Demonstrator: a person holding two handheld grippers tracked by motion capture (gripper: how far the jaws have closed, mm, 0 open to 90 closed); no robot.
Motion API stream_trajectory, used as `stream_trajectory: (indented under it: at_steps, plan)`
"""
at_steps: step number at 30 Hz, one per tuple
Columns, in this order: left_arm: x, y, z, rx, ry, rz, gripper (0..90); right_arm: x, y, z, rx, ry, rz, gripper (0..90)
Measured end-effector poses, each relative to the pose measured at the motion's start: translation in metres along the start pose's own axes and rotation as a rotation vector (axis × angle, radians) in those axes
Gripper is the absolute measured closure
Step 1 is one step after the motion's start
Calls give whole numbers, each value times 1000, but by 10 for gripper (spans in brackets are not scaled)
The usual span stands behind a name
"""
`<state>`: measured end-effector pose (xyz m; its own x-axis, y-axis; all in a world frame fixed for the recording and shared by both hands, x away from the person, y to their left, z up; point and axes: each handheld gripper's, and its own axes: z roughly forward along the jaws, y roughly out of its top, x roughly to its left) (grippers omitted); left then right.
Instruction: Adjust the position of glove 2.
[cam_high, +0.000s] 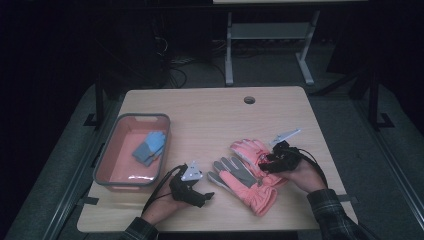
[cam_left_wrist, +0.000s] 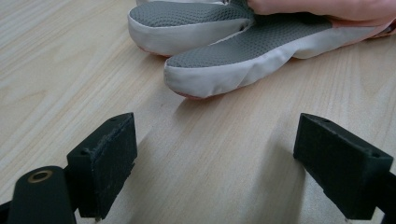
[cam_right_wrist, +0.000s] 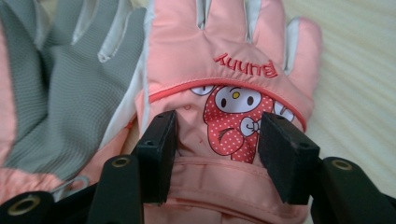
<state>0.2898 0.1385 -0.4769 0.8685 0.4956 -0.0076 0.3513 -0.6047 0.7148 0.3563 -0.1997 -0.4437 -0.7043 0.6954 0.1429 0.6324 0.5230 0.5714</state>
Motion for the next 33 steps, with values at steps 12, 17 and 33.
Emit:
stream_trajectory:
  at_steps: [12,17,33]
  plan:
    - [0,0,0,-5,1,-2,126,-2,-2,0,-30,68,-36,858]
    - [0,0,0,-4,1,-3,126,-8,-3,-8,-66,113,-9,882]
    - [0,0,0,-4,3,3,126,-9,7,-52,-213,157,4,893]
